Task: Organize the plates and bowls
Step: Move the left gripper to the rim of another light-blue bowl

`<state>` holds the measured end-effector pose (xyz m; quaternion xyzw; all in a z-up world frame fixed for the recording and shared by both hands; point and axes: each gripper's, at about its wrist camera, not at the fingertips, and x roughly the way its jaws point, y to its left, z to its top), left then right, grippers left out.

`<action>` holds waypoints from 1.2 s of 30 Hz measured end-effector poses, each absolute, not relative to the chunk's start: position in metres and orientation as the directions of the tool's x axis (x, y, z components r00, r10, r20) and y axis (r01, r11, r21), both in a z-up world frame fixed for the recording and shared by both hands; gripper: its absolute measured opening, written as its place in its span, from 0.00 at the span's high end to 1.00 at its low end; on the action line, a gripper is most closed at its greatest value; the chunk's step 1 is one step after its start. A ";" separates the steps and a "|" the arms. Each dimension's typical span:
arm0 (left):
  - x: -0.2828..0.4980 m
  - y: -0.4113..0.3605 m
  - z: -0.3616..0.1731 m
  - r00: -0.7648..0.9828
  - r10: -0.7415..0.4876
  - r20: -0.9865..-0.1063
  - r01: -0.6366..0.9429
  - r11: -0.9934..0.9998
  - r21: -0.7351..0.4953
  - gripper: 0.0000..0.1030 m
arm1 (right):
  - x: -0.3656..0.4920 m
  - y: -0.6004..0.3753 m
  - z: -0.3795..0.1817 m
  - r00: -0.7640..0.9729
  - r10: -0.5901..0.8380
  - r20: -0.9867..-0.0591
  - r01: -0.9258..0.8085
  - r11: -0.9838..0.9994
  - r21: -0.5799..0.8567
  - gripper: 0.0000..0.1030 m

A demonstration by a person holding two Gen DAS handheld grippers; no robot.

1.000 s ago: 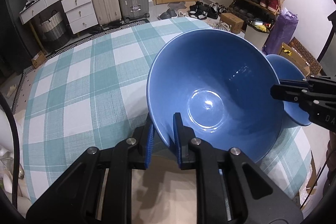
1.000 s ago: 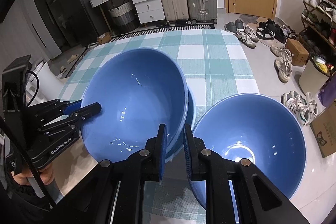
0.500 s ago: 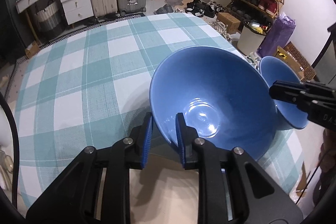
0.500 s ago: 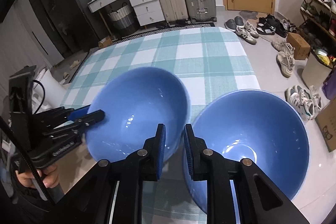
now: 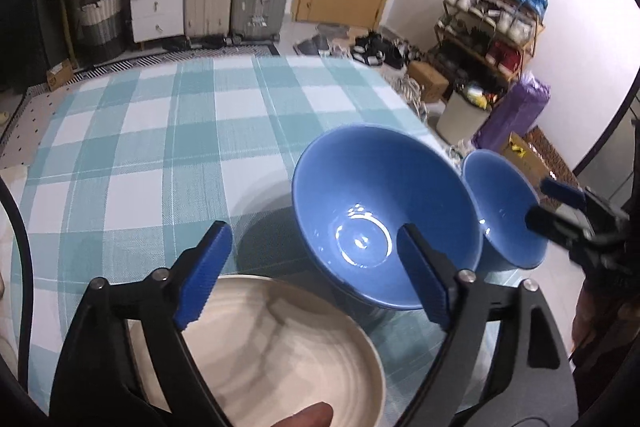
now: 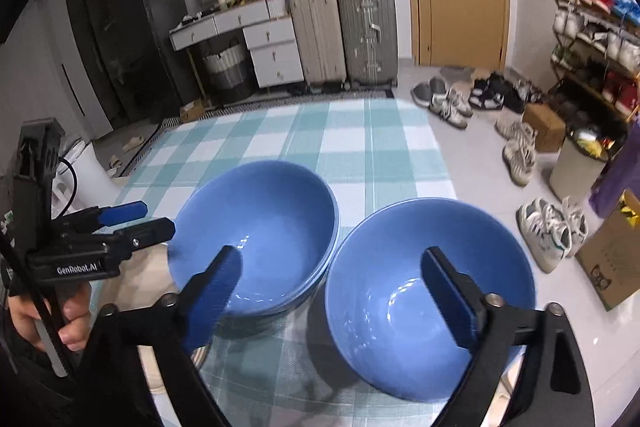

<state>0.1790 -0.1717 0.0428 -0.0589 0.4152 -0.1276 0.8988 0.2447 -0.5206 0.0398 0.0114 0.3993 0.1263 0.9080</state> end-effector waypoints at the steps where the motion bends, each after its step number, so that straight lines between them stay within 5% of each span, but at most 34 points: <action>1: 0.174 -0.174 0.046 0.635 -0.280 -0.720 0.180 0.960 -0.215 0.11 | 0.239 -0.524 0.042 0.664 0.236 -0.709 -0.206 0.970 0.130 0.01; 2: 0.170 -0.175 0.049 0.641 -0.283 -0.713 0.182 0.959 -0.217 0.00 | 0.235 -0.527 0.044 0.670 0.237 -0.703 -0.196 0.970 0.141 0.01; 18: 0.106 -0.228 0.073 0.663 -0.296 -0.687 0.207 0.955 -0.212 0.01 | 0.170 -0.630 0.074 0.788 0.187 -0.587 -0.015 0.958 0.285 0.01; 23: 0.097 -0.261 0.071 0.650 -0.304 -0.697 0.237 0.952 -0.193 0.01 | 0.167 -0.641 0.073 0.763 0.151 -0.629 -0.009 0.975 0.222 0.01; 36: 0.100 -0.315 0.053 0.598 -0.326 -0.732 0.271 0.942 -0.199 0.01 | 0.156 -0.692 0.067 0.786 0.145 -0.601 0.074 0.943 0.325 0.01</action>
